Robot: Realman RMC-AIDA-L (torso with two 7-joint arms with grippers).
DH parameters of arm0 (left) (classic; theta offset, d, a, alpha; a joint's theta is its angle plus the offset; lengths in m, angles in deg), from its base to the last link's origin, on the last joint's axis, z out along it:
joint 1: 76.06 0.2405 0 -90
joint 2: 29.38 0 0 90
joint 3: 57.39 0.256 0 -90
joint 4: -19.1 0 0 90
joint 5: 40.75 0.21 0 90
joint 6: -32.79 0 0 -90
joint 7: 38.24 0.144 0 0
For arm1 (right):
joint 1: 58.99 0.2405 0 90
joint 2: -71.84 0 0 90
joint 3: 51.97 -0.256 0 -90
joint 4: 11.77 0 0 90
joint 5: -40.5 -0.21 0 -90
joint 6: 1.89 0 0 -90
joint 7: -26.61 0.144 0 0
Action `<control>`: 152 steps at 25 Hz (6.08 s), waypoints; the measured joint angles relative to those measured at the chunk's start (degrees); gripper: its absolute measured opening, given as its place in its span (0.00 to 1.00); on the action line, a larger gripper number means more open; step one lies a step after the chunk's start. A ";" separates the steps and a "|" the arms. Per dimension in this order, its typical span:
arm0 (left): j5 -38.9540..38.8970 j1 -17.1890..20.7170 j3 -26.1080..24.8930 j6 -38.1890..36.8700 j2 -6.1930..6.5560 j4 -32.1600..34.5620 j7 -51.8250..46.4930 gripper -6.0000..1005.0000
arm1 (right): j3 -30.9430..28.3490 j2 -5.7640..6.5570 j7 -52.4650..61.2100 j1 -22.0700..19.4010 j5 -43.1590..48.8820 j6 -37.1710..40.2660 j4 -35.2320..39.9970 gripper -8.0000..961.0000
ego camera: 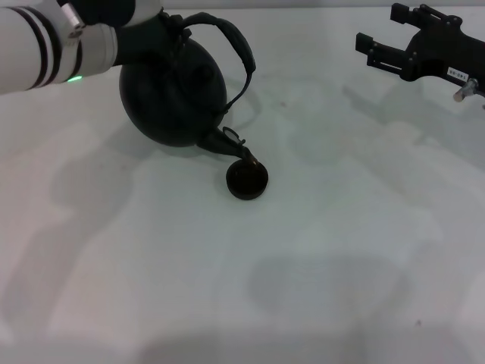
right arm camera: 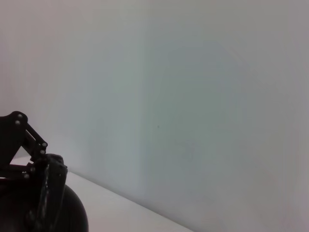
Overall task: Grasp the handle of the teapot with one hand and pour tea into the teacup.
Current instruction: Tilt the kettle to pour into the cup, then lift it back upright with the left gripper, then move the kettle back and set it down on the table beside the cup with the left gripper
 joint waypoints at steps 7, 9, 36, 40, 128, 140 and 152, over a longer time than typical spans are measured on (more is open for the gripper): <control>3.27 0.01 1.55 -0.62 0.07 0.64 -1.87 0.13 | -0.04 0.00 0.00 0.28 0.00 0.11 -0.41 0.88; 3.94 0.01 1.69 -0.64 0.09 0.73 -2.38 0.13 | -0.08 0.00 0.00 0.46 0.00 0.13 -0.75 0.88; 3.10 0.08 0.87 -0.51 0.00 0.71 -4.42 0.13 | -0.18 0.00 -0.62 0.65 0.00 0.66 -1.74 0.88; -0.42 0.61 -1.90 -0.51 0.07 0.80 -2.43 0.13 | -0.18 0.01 -0.62 0.71 0.00 0.70 -1.96 0.88; -71.66 7.07 -43.79 -25.94 -0.09 -57.59 70.03 0.13 | 0.36 0.29 1.41 1.40 1.32 0.54 -5.02 0.88; -71.68 7.06 -42.77 -25.95 0.03 -57.76 70.06 0.20 | 0.35 0.41 1.41 1.29 1.32 0.44 -5.02 0.88; -71.55 7.44 -42.19 -25.95 0.00 -57.70 71.57 0.25 | 0.35 0.47 1.34 0.99 1.32 0.30 -5.02 0.88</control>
